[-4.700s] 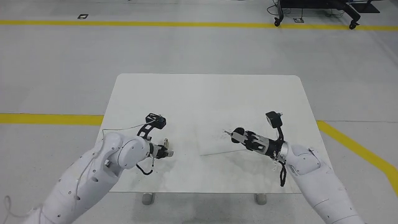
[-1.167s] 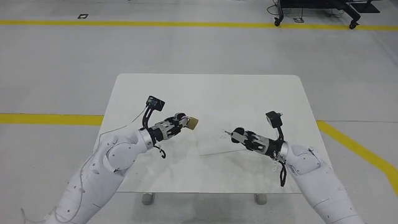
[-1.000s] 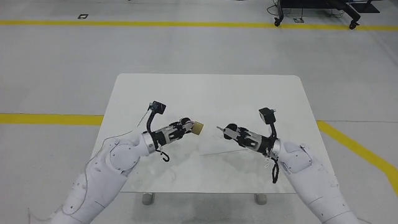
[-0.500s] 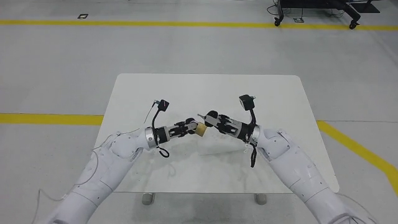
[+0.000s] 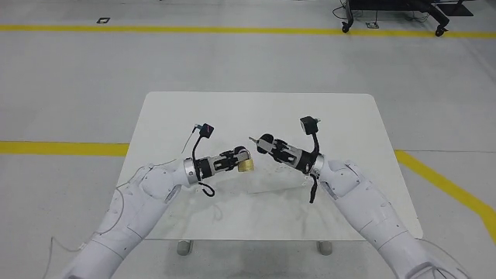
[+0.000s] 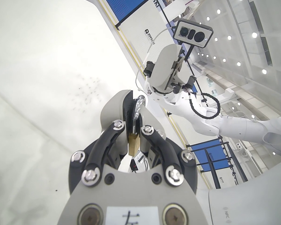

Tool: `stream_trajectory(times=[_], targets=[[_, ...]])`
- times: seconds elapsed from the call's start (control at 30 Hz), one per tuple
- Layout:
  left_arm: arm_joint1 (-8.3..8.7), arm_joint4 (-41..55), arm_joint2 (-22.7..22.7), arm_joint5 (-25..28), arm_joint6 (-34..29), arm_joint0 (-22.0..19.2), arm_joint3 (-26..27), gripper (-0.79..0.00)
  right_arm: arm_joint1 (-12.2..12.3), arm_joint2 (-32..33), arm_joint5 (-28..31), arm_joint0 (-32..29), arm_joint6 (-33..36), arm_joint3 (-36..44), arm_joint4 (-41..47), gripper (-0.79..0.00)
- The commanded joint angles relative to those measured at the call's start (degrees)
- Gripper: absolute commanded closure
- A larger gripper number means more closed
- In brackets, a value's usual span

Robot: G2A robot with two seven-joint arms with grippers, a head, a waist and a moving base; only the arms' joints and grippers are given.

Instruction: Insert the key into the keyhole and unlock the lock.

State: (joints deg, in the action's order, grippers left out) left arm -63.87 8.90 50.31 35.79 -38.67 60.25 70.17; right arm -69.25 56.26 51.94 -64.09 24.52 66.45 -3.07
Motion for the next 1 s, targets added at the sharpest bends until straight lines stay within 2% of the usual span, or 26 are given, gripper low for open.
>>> stream_trajectory(times=[0.0, 0.2, 0.43, 0.6, 0.77, 0.87, 0.97], targets=[[-0.08, 0.65, 0.18, 0.17, -0.05, 0.03, 0.02, 0.0, -0.1, -0.57, -0.62, 0.14, 0.77, 0.07, -0.57, 0.0], [-0.33, 2.98, 0.48, -0.9, -2.23, -0.91, -0.49, 0.0, -0.06, -0.43, 3.62, -0.62, 0.79, 0.1, 2.36, 0.0], [-0.34, 2.51, 0.52, -1.57, -1.59, -0.76, -0.42, 0.0, 0.06, 0.27, 3.91, -0.79, 0.11, 0.0, 2.53, 0.0], [-1.12, 6.04, -0.35, -12.25, -1.52, -1.54, -0.67, 0.0, 0.11, 0.45, 3.45, -1.59, -0.46, 1.82, 2.04, 0.0], [-2.65, 19.31, -0.46, -23.27, -3.94, -3.81, -4.95, 0.0, 0.87, 2.73, -1.62, -5.96, -1.98, 6.68, 1.84, 0.0], [-3.74, 24.41, -1.2, -26.34, -6.63, -5.9, -7.85, 0.0, 1.56, 4.18, -6.74, -8.72, 0.38, 8.46, 6.12, 0.0], [-4.92, 28.28, -2.11, -27.05, -8.87, -7.83, -10.95, 0.0, 2.36, 6.38, -10.02, -11.31, 2.84, 10.4, 9.41, 0.0]])
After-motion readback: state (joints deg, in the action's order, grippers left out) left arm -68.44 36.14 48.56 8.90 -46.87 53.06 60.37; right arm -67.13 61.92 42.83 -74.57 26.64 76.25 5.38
